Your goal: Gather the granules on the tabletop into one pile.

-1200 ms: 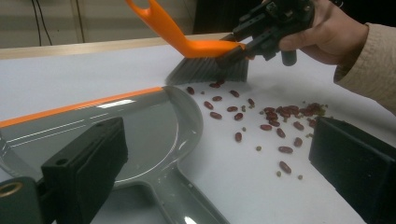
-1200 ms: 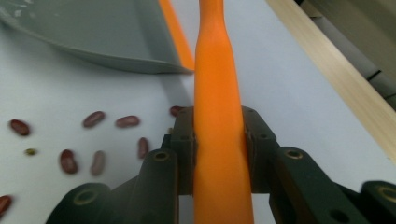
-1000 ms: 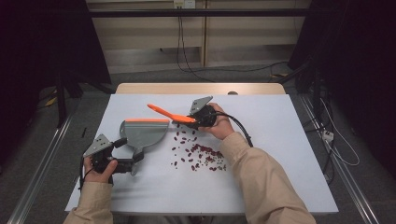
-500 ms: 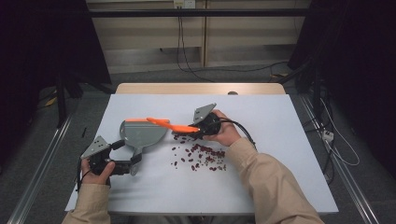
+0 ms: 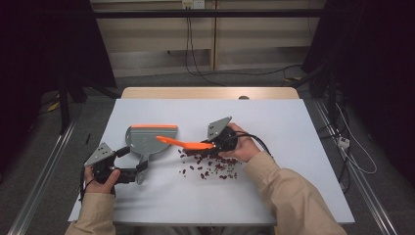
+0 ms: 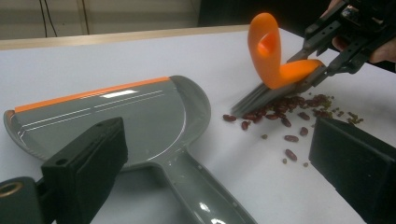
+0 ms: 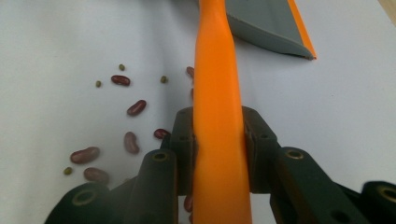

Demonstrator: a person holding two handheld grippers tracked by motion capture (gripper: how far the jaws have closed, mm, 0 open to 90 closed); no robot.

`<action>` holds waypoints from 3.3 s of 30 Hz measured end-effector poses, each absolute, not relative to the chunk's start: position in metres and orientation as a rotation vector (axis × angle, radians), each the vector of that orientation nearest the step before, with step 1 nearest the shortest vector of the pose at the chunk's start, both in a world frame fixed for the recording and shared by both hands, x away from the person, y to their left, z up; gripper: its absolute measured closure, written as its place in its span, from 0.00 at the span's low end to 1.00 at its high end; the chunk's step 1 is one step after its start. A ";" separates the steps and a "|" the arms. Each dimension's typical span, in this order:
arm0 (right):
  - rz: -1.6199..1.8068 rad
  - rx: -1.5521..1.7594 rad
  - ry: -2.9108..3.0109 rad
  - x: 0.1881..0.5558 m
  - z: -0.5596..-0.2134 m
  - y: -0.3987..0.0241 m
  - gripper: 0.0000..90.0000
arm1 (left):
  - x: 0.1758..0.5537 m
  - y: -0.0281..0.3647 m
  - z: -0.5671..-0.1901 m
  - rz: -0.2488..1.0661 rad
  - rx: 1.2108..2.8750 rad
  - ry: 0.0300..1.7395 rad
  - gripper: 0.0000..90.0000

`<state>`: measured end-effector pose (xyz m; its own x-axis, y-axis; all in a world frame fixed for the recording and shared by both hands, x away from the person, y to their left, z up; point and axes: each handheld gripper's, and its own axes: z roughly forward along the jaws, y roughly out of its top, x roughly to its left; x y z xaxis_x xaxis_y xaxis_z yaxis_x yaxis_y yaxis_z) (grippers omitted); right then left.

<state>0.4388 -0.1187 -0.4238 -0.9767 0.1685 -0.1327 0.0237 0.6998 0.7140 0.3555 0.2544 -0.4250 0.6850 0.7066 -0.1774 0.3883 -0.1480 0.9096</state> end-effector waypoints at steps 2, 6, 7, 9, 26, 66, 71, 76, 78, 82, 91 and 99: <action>1.141 0.155 2.721 0.435 -0.423 -0.120 0.79 | 0.355 0.254 -0.425 0.351 1.767 0.875 0.05; 1.154 0.166 2.699 0.430 -0.423 -0.123 0.79 | 0.355 0.254 -0.425 0.352 1.765 0.873 0.05; 1.159 0.171 2.693 0.429 -0.423 -0.124 0.79 | 0.356 0.254 -0.425 0.353 1.766 0.872 0.05; 1.171 0.184 2.682 0.429 -0.422 -0.125 0.79 | 0.355 0.254 -0.425 0.351 1.770 0.871 0.05; 1.212 0.157 2.630 0.460 -0.420 -0.086 0.79 | 0.356 0.255 -0.425 0.346 1.764 0.878 0.05; 1.601 0.990 2.329 0.412 -0.398 -0.138 0.79 | 0.356 0.253 -0.427 0.339 1.780 0.874 0.05; 1.626 1.109 2.267 0.404 -0.400 -0.135 0.79 | 0.356 0.252 -0.427 0.333 1.778 0.872 0.05; 1.670 1.218 2.231 0.398 -0.403 -0.133 0.79 | 0.356 0.253 -0.427 0.337 1.779 0.873 0.05; 1.674 1.245 2.226 0.395 -0.405 -0.132 0.79 | 0.355 0.252 -0.427 0.338 1.788 0.869 0.05; 1.683 1.310 2.197 0.388 -0.407 -0.128 0.79 | 0.355 0.251 -0.427 0.337 1.789 0.865 0.05; 1.686 1.381 2.172 0.377 -0.412 -0.111 0.79 | 0.355 0.249 -0.427 0.335 1.786 0.861 0.05; 1.701 1.409 2.248 0.363 -0.424 -0.080 0.79 | 0.355 0.250 -0.427 0.337 1.789 0.858 0.05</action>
